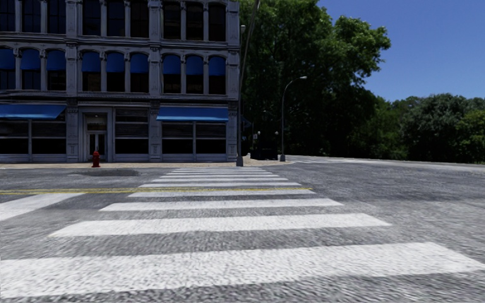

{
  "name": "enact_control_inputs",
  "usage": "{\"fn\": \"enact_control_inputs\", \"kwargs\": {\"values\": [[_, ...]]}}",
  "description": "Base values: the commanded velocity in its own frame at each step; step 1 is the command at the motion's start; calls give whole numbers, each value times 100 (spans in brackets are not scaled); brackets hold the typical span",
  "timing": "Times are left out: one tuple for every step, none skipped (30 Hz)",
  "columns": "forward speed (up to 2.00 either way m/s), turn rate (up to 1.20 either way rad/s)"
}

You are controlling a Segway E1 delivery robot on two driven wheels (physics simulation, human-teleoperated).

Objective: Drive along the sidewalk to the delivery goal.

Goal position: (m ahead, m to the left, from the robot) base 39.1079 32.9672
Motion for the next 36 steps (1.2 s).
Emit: {"fn": "enact_control_inputs", "kwargs": {"values": [[200, 49], [200, 36], [200, 0], [200, 0], [200, 0], [200, 0], [200, 0], [200, 0], [200, 0], [200, 0], [200, 0], [200, 0], [200, 0], [200, 0], [200, 0], [200, 0], [200, 0], [200, 0], [200, 0], [200, 0], [200, 0], [200, 0], [200, 0], [200, 0], [200, 0], [200, 0], [200, 0], [200, 0], [200, 0], [200, 0], [200, 0], [200, 0], [200, 0], [200, 0], [200, 0], [200, 0]]}}
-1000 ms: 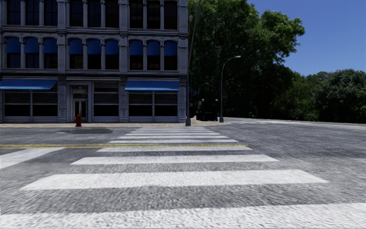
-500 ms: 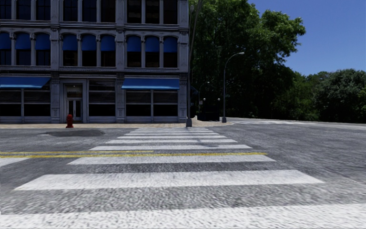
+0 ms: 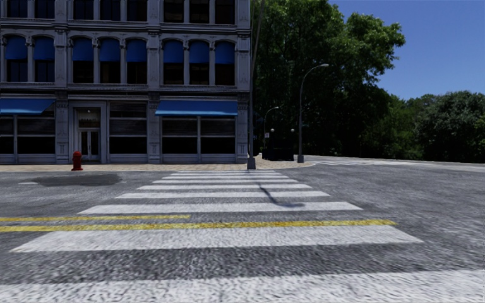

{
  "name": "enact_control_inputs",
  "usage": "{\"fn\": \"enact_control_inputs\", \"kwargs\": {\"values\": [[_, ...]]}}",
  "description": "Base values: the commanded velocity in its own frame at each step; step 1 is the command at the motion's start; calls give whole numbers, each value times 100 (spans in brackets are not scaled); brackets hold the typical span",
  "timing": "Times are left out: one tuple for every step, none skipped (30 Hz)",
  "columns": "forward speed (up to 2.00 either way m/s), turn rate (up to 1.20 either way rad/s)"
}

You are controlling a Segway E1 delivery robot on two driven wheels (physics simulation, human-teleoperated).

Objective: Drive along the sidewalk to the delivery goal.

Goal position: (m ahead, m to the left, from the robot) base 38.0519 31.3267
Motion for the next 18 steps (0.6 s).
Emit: {"fn": "enact_control_inputs", "kwargs": {"values": [[200, 0], [200, 0], [200, 0], [200, 0], [200, 0], [200, 0], [200, 0], [200, 0], [200, 0], [200, 0], [200, 2], [200, 14], [200, 14], [200, 23], [200, 28], [200, 28], [200, 30], [200, 31]]}}
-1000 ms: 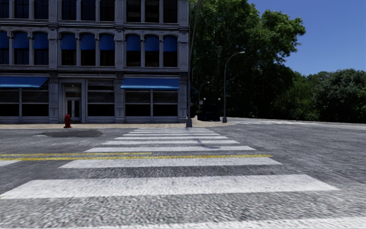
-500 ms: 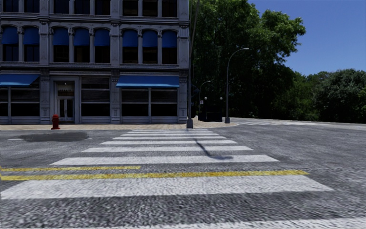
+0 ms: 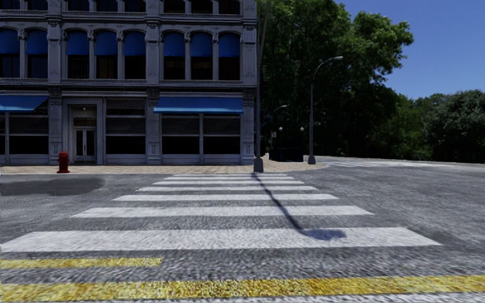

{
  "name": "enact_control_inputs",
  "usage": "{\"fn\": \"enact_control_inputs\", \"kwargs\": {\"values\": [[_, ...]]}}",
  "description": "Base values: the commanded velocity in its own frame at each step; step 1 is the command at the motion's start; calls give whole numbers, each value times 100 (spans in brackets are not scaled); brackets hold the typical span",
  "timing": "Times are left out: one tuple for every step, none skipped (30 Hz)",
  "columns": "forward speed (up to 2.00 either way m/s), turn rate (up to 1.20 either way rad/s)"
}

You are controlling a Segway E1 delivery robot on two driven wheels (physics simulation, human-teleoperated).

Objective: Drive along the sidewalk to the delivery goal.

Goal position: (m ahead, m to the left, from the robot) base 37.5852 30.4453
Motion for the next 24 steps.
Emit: {"fn": "enact_control_inputs", "kwargs": {"values": [[200, 31], [200, 31], [200, 31], [200, 29], [200, 29], [200, 22], [200, 19], [200, 15], [200, 15], [200, 0], [200, 0], [200, 0], [200, 0], [200, 0], [200, 0], [200, 0], [200, 0], [200, 0], [200, 0], [200, 0], [200, 0], [200, 0], [200, 0], [200, 0]]}}
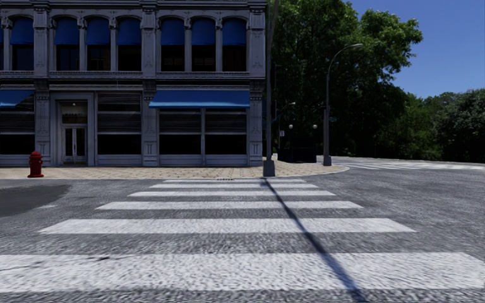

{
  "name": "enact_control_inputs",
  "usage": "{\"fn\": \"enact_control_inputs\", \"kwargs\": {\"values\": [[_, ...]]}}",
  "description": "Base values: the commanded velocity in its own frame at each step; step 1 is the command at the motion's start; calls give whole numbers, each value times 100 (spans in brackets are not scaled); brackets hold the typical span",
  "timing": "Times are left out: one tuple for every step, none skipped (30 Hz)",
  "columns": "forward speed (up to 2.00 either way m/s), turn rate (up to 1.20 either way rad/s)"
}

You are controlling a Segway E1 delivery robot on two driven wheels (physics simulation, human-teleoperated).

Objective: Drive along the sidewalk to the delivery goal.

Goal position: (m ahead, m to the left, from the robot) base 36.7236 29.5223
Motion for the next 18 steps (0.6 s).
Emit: {"fn": "enact_control_inputs", "kwargs": {"values": [[200, 0], [200, 0], [200, 0], [200, 0], [200, 0], [200, 0], [200, 0], [200, 0], [200, 0], [200, 0], [200, 0], [200, 0], [200, 0], [200, 0], [200, 0], [200, 0], [200, 0], [200, 0]]}}
